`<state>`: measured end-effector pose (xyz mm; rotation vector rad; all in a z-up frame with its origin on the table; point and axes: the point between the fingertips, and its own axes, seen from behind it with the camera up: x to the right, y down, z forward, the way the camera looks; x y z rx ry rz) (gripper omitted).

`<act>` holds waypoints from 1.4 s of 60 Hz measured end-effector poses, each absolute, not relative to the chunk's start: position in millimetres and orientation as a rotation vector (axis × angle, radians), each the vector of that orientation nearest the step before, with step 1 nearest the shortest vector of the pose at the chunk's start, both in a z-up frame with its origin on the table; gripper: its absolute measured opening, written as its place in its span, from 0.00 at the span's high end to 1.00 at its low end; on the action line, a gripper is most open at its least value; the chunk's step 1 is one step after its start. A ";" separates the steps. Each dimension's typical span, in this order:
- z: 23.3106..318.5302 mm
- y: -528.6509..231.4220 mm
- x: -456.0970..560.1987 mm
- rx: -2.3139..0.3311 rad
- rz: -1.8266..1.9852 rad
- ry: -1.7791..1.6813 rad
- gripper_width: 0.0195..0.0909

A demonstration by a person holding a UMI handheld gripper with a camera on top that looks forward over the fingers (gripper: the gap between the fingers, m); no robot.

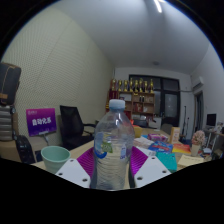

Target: Pour water

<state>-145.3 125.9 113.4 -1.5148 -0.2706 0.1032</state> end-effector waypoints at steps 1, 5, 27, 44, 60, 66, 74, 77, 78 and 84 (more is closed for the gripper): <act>111.3 127.7 -144.1 -1.518 0.093 -0.272 0.66; 108.1 126.5 -132.2 -1.547 0.095 -0.273 0.66; 93.3 119.9 -133.1 -1.582 0.140 -0.289 0.43; 89.6 93.3 -118.9 -1.669 0.136 -0.301 0.10; 88.6 6.9 -98.0 -1.682 0.080 -0.324 0.11; 89.8 -50.0 -94.8 -1.691 0.109 -0.314 0.10; 102.8 -128.7 -92.5 -1.667 0.145 -0.304 0.10; 109.4 -155.2 -91.0 -1.656 0.162 -0.292 0.10; 111.1 -163.3 -90.7 -1.655 0.168 -0.289 0.10; 124.9 -204.9 -90.5 -1.637 0.202 -0.260 0.10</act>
